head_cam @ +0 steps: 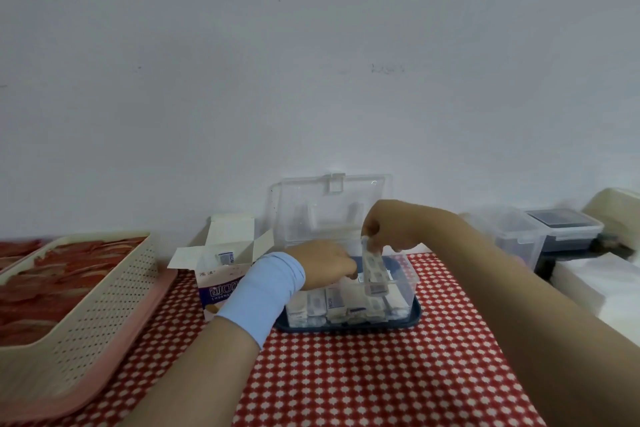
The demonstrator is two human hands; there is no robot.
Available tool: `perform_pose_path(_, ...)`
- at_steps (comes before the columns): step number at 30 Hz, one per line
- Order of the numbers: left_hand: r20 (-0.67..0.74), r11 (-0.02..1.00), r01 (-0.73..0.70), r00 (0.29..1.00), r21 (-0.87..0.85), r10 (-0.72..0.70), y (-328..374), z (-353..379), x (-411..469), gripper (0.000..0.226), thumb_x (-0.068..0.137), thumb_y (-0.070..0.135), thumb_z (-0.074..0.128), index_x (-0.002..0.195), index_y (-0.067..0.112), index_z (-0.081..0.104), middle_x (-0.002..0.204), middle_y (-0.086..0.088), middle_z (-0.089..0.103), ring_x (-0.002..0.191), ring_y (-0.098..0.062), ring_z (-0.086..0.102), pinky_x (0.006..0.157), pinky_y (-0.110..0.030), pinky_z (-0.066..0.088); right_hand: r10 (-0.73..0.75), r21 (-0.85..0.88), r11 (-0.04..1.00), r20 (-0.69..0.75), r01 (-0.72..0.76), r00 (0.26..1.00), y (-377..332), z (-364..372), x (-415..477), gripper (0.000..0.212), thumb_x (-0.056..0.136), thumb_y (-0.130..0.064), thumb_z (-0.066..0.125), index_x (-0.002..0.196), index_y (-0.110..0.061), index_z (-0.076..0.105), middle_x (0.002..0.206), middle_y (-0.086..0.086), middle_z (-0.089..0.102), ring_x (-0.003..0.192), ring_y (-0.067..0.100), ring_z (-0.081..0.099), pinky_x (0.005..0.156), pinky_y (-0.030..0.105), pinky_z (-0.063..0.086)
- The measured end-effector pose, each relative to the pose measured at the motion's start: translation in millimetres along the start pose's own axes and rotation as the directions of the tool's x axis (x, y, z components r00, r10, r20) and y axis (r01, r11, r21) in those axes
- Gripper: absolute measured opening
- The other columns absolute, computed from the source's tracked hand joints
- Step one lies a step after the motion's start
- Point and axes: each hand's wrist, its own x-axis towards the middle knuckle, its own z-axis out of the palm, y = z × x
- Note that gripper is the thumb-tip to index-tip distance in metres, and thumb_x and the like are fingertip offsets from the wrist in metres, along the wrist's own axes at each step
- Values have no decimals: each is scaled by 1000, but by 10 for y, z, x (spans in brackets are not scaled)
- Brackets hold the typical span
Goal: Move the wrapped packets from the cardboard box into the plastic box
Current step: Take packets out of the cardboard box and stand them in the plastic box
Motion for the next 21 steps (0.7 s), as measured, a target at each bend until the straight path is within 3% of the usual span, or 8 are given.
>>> perform_pose_path(3, 0, 1000, -4, 1000, 26, 4, -13, 63, 23, 38, 72, 47, 44, 75, 11, 56, 97, -15, 61, 81, -21, 49, 79, -40, 42, 18, -78, 997, -10, -19, 1000, -23, 116, 51, 20, 93, -21, 68, 110, -11, 72, 92, -1, 67, 80, 17, 62, 75, 26, 46)
perform_pose_path(7, 35, 996, -14, 999, 89, 11, -48, 108, 43, 41, 67, 51, 44, 73, 12, 56, 86, -11, 54, 77, -22, 45, 73, -40, 40, 44, -90, 995, -2, -44, 999, 16, 221, 119, 22, 92, -25, 68, 109, -13, 74, 100, 1, 72, 90, 20, 66, 86, 32, 53)
perform_pose_path(10, 37, 993, -27, 999, 117, 22, -98, 145, 69, 55, 67, 53, 44, 81, 5, 66, 100, -16, 65, 87, -33, 58, 86, -47, 49, 46, -86, 995, 31, -43, 998, 50, 279, 140, 20, 92, -25, 68, 107, -13, 74, 99, 3, 72, 90, 21, 67, 81, 30, 52)
perform_pose_path(14, 23, 990, -59, 998, 130, 57, -114, 177, 68, 54, 68, 51, 44, 82, 6, 69, 103, -17, 66, 90, -31, 61, 90, -53, 50, 55, -87, 995, 82, -47, 995, 92, 346, 168, 20, 92, -29, 68, 104, -15, 76, 94, 0, 73, 86, 19, 70, 79, 30, 56)
perform_pose_path(17, 25, 983, -88, 996, 162, 85, -62, 164, 57, 49, 77, 46, 46, 105, 16, 73, 117, -8, 65, 107, -27, 59, 98, -47, 48, 65, -121, 991, 85, -55, 994, 83, 353, 174, 19, 91, -35, 68, 95, -18, 77, 86, -4, 72, 82, 17, 70, 78, 31, 57)
perform_pose_path(19, 27, 983, -105, 994, 153, 102, -14, 154, 56, 45, 83, 43, 48, 122, 29, 68, 128, -1, 57, 116, -22, 52, 103, -43, 43, 83, -175, 982, 82, -68, 993, 69, 368, 182, 21, 90, -37, 68, 76, -21, 71, 70, -6, 64, 68, 16, 62, 65, 26, 50)
perform_pose_path(21, 50, 976, -126, 992, 179, 119, 18, 164, 67, 57, 75, 51, 44, 128, 40, 62, 132, 1, 52, 120, -20, 45, 105, -43, 39, 111, -236, 967, 56, -95, 992, 56, 403, 195, 25, 89, -36, 68, 72, -19, 70, 64, -4, 58, 61, 16, 53, 59, 26, 44)
